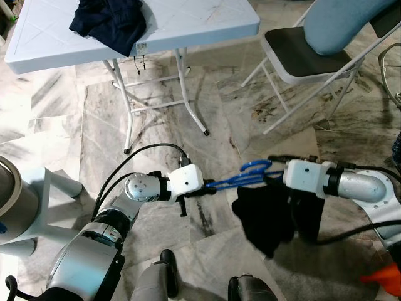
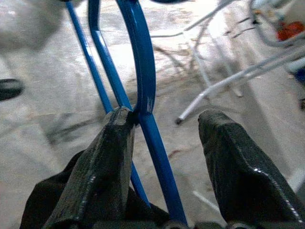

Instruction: Hang hanger

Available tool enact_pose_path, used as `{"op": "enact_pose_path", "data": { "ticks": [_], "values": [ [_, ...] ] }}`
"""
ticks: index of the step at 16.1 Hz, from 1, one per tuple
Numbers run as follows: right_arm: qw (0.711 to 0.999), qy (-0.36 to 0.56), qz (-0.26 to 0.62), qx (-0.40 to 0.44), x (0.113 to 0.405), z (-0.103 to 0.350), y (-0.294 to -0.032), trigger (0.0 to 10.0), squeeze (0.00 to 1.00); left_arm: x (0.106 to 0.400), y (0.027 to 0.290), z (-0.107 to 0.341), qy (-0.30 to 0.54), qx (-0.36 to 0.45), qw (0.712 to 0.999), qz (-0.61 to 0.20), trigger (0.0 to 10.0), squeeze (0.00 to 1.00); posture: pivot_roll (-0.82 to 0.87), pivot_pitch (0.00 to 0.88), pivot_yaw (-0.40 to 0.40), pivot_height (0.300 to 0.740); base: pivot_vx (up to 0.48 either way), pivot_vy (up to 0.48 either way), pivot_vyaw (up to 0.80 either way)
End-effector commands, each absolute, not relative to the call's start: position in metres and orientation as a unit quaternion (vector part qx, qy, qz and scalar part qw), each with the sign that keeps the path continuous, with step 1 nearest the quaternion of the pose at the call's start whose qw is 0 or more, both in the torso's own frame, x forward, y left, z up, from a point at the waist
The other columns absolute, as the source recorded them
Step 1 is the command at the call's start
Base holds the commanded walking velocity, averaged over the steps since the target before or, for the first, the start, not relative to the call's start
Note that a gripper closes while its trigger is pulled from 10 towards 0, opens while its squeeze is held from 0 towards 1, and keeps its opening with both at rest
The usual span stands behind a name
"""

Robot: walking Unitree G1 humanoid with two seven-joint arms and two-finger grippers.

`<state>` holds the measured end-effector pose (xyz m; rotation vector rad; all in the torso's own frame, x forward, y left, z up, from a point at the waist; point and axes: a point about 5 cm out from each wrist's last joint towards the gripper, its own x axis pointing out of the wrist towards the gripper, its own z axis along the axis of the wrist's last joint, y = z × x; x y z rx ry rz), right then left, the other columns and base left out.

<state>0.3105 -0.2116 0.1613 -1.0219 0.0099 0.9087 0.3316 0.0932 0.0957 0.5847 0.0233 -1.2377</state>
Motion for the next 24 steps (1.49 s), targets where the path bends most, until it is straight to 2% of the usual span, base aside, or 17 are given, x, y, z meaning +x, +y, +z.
{"op": "enact_pose_path", "data": {
  "ticks": [1,6,10,15,16,18,21,22,23,24],
  "values": [
    [0.783,-0.007,0.398,-0.478,0.313,0.166,-0.216,10.0,1.00,0.328,0.095,0.091,0.008,0.260,0.783,-0.565,0.0,0.00,-0.18,0.237,0.047,0.740,0.000,0.000,0.00],
    [0.798,-0.045,0.345,-0.492,0.320,0.174,-0.217,10.0,1.00,0.327,0.099,0.081,0.013,0.249,0.821,-0.514,0.0,0.00,-0.18,0.238,0.044,0.740,0.000,0.000,0.00],
    [0.811,-0.040,0.326,-0.485,0.319,0.170,-0.221,10.0,1.00,0.328,0.106,0.076,0.023,0.240,0.848,-0.472,0.0,0.00,-0.18,0.235,0.045,0.740,0.000,0.000,0.00],
    [0.895,-0.036,0.182,-0.405,0.322,0.155,-0.235,10.0,1.00,0.331,0.107,0.085,-0.015,0.224,0.868,-0.442,0.0,0.00,-0.15,0.239,0.050,0.740,0.000,0.000,0.00],
    [0.903,-0.035,0.171,-0.394,0.323,0.154,-0.236,10.0,1.00,0.332,0.106,0.086,-0.020,0.224,0.869,-0.440,0.0,0.00,-0.15,0.238,0.051,0.740,0.000,0.000,0.00],
    [0.944,-0.027,0.115,-0.309,0.321,0.143,-0.239,10.0,1.00,0.336,0.103,0.098,-0.054,0.204,0.880,-0.425,0.0,0.00,-0.15,0.236,0.049,0.740,0.000,0.000,0.00],
    [0.968,-0.005,0.096,-0.233,0.316,0.124,-0.229,10.0,0.98,0.338,0.098,0.109,-0.088,0.184,0.883,-0.423,0.0,0.00,-0.14,0.236,0.050,0.740,0.000,0.000,0.00],
    [0.972,0.003,0.099,-0.212,0.316,0.119,-0.225,10.0,0.86,0.338,0.096,0.111,-0.098,0.181,0.881,-0.426,0.0,0.00,-0.14,0.236,0.051,0.740,0.000,0.000,0.00],
    [0.979,0.023,0.105,-0.175,0.315,0.110,-0.221,10.0,0.32,0.337,0.093,0.115,-0.110,0.177,0.877,-0.433,0.0,0.00,-0.14,0.235,0.054,0.740,0.000,0.000,0.00],
    [0.982,0.030,0.109,-0.154,0.315,0.107,-0.219,10.0,0.00,0.337,0.092,0.116,-0.116,0.175,0.874,-0.438,0.0,0.00,-0.13,0.232,0.058,0.740,0.000,0.000,0.00]
  ]
}}
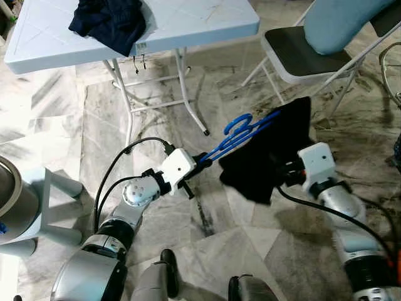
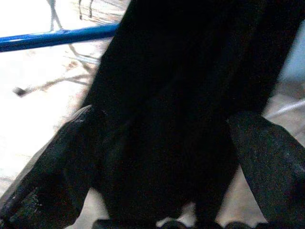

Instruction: Hang hanger

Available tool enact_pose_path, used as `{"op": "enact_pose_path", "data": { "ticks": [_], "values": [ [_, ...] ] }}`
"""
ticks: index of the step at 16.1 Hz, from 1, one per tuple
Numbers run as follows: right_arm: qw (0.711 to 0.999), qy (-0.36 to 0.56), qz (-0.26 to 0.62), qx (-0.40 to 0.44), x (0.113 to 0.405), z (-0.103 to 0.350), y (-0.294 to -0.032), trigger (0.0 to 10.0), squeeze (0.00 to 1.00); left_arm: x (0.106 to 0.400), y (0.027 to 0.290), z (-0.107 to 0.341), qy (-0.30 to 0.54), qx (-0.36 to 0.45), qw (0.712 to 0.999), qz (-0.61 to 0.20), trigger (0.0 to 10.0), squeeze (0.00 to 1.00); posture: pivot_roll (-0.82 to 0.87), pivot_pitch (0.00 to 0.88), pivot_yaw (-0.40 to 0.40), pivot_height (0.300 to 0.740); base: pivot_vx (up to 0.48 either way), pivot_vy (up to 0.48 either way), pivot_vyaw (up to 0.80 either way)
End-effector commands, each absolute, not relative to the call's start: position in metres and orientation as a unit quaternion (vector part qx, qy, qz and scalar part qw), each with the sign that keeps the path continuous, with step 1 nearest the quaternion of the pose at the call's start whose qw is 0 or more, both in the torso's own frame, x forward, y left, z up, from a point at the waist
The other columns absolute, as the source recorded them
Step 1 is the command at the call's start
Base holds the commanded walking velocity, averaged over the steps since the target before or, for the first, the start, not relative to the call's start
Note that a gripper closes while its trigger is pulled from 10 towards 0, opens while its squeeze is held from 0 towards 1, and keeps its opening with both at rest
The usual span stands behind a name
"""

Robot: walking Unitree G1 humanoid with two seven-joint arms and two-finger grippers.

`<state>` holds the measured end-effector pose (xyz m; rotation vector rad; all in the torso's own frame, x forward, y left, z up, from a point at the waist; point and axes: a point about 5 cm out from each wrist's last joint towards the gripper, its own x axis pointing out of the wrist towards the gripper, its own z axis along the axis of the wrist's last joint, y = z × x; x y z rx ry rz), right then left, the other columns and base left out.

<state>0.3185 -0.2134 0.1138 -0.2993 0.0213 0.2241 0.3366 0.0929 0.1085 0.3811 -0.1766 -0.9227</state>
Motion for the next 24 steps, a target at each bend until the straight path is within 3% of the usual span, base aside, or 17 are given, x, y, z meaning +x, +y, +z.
{"op": "enact_pose_path", "data": {
  "ticks": [1,11,13,24],
  "values": [
    [0.991,0.031,0.097,-0.091,0.317,0.104,-0.218,10.0,0.00,0.334,0.087,0.119,-0.127,0.179,0.864,-0.453,0.0,0.00,-0.12,0.228,0.067,0.740,0.000,0.000,0.00],
    [0.999,0.013,0.004,-0.051,0.342,0.107,-0.205,10.0,0.00,0.318,0.085,0.112,-0.138,0.146,0.846,-0.493,0.0,0.00,-0.10,0.218,0.086,0.740,0.000,0.000,0.00],
    [0.999,0.009,-0.007,-0.046,0.347,0.109,-0.204,0.0,0.00,0.316,0.082,0.114,-0.146,0.141,0.843,-0.498,0.0,0.00,-0.10,0.217,0.084,0.740,0.000,0.000,0.00],
    [0.997,-0.008,-0.056,-0.055,0.350,0.113,-0.222,0.0,0.00,0.314,0.081,0.115,-0.142,0.133,0.842,-0.503,0.0,0.00,-0.11,0.215,0.086,0.740,0.000,0.000,0.00]
  ]
}}
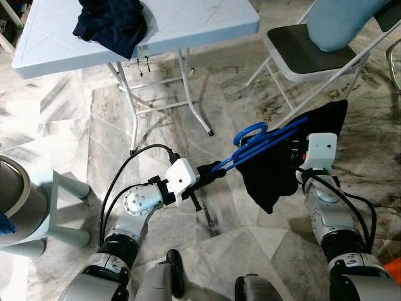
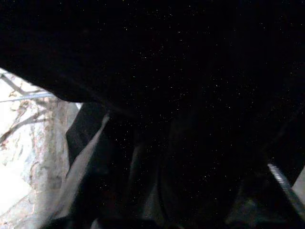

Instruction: Hang hanger

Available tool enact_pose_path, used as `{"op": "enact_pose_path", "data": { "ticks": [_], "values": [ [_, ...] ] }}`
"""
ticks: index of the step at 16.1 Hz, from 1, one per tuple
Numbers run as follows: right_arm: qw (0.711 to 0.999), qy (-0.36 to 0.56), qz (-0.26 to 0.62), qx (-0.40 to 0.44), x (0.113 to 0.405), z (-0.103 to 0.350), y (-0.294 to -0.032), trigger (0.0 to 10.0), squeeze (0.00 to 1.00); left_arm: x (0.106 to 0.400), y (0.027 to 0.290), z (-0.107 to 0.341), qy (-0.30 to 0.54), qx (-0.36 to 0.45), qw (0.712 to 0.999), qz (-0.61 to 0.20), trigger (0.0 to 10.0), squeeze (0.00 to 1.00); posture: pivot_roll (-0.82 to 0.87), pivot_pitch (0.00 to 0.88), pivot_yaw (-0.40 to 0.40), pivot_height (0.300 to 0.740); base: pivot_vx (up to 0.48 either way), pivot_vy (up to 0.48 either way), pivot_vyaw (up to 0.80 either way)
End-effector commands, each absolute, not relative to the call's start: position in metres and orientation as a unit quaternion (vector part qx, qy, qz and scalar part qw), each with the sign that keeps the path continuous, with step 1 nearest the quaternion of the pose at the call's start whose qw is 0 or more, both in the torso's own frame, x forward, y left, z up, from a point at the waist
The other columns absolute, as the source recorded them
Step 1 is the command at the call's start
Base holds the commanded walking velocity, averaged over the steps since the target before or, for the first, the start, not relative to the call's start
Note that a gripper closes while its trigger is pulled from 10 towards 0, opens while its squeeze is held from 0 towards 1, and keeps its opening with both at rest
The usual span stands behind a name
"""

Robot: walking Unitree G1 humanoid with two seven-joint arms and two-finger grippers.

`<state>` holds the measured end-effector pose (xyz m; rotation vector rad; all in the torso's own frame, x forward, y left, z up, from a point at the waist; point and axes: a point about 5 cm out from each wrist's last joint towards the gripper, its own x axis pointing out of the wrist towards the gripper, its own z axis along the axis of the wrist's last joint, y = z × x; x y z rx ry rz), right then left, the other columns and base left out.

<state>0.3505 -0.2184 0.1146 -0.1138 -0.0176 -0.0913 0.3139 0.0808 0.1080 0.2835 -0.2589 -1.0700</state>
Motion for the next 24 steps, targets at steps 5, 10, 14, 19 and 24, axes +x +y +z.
{"op": "enact_pose_path", "data": {
  "ticks": [5,10,14,19,24],
  "values": [
    [0.997,-0.010,-0.055,-0.050,0.348,0.112,-0.224,0.0,0.00,0.315,0.079,0.114,-0.139,0.132,0.843,-0.502,0.0,0.00,-0.12,0.217,0.085,0.740,0.000,0.000,0.00],
    [0.997,-0.015,-0.050,-0.053,0.347,0.113,-0.225,0.0,0.00,0.315,0.080,0.113,-0.138,0.132,0.846,-0.498,0.0,0.00,-0.12,0.215,0.081,0.740,0.000,0.000,0.00],
    [0.994,-0.038,-0.076,-0.066,0.344,0.122,-0.239,0.0,0.00,0.317,0.081,0.113,-0.135,0.133,0.849,-0.494,0.0,0.00,-0.13,0.217,0.079,0.740,0.000,0.000,0.00],
    [0.994,-0.058,-0.075,-0.061,0.339,0.126,-0.242,0.0,0.00,0.316,0.083,0.108,-0.121,0.140,0.850,-0.493,0.0,0.00,-0.13,0.219,0.081,0.740,0.000,0.000,0.00],
    [0.988,-0.152,-0.009,-0.029,0.329,0.168,-0.237,0.0,0.00,0.316,0.103,0.083,-0.050,0.189,0.871,-0.452,0.0,0.00,-0.13,0.221,0.079,0.740,0.000,0.000,0.00]
  ]
}}
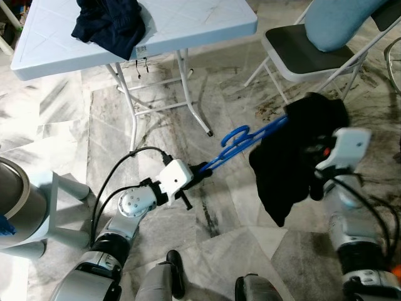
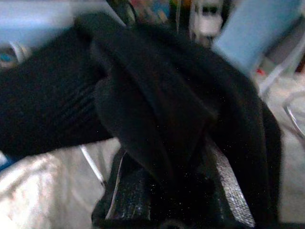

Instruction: Hang hanger

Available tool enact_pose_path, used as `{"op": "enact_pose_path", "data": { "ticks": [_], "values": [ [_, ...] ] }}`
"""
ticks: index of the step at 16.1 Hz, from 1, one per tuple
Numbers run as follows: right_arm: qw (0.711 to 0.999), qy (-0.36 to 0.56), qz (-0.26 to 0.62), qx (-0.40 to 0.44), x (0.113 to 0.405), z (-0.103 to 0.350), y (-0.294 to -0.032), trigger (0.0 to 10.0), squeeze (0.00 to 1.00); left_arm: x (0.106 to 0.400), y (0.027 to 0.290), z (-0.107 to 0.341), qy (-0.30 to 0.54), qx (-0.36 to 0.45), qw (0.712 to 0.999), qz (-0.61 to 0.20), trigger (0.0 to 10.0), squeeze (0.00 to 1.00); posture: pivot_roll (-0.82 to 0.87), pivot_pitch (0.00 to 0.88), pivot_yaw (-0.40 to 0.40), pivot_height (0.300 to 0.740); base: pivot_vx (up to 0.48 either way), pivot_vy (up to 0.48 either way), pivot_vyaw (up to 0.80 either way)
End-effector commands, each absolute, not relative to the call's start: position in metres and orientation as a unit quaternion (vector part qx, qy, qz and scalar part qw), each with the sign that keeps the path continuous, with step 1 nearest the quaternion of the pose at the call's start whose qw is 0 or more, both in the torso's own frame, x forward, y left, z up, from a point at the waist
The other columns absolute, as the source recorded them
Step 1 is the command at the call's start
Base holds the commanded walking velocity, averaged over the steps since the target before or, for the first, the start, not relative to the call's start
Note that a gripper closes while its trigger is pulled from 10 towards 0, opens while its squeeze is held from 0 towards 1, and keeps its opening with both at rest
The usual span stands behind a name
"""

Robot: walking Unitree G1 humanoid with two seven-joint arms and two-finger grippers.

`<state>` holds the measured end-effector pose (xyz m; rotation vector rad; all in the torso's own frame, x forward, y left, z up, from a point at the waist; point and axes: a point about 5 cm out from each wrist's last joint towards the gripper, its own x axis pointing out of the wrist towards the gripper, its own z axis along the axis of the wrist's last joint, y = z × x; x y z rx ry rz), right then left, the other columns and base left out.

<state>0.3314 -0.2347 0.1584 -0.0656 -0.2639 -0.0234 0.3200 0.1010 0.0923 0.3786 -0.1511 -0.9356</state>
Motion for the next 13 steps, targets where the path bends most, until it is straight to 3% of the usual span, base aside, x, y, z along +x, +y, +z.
{"op": "enact_pose_path", "data": {
  "ticks": [1,6,13],
  "values": [
    [0.985,-0.171,-0.003,-0.032,0.327,0.181,-0.240,0.0,0.00,0.315,0.106,0.079,-0.039,0.193,0.875,-0.443,0.0,0.00,-0.14,0.220,0.072,0.740,0.000,0.000,0.00],
    [0.979,-0.201,0.008,-0.039,0.327,0.206,-0.244,0.0,0.00,0.314,0.106,0.072,-0.024,0.202,0.879,-0.432,0.0,0.00,-0.15,0.215,0.064,0.740,0.000,0.000,0.00],
    [0.983,-0.179,0.002,-0.036,0.337,0.205,-0.232,0.0,0.00,0.301,0.102,0.061,-0.025,0.235,0.844,-0.481,0.0,0.00,-0.16,0.224,0.065,0.740,0.000,0.000,0.00]
  ]
}}
